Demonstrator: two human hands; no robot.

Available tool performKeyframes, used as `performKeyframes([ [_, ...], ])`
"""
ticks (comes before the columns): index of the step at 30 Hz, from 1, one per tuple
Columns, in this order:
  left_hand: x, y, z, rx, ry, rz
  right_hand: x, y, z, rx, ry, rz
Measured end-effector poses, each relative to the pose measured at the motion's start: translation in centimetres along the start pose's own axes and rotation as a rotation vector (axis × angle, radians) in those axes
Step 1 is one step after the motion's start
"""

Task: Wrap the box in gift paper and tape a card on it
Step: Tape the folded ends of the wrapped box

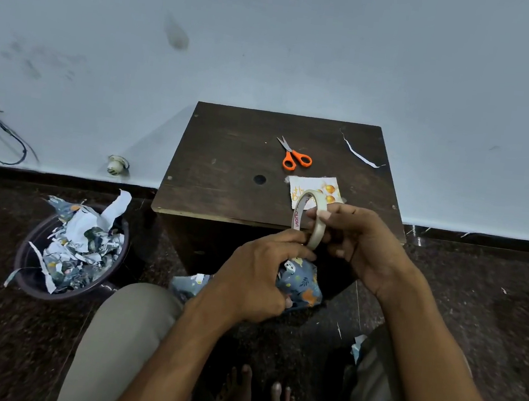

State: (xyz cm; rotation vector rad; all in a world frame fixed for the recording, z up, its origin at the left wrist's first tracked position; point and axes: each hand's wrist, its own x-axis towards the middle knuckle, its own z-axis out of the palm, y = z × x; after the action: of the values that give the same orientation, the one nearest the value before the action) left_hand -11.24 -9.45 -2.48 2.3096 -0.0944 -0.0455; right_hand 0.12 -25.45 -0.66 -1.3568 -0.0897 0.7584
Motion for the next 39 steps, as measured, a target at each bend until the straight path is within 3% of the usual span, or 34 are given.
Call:
performKeyframes([
  [8,0.1,-0.1,0.3,-0.037,-0.026,-0.010,-0.2,-0.4,0.8,0.159,0.051,0.085],
  [15,0.3,-0.5,0.5,-0.227,0.047,0.004,-0.6,-0.6,0.9,0.014,0.007,0.055],
  [24,0.2,-0.3,0.6,-0.002,-0.051,-0.001,-0.3,-0.3,1.3,-0.014,0.124,0.146],
  [33,0.1,-0.7,-0.4,-0.385,0.053,-0.035,-0.1,0.3,1.3,0.014,0.022,-0.048],
  [39,0.2,-0.9,-0.2,-0.316,0.055,-0.022,-0.1,0.6,1.0,-0.125,0.037,-0.043],
])
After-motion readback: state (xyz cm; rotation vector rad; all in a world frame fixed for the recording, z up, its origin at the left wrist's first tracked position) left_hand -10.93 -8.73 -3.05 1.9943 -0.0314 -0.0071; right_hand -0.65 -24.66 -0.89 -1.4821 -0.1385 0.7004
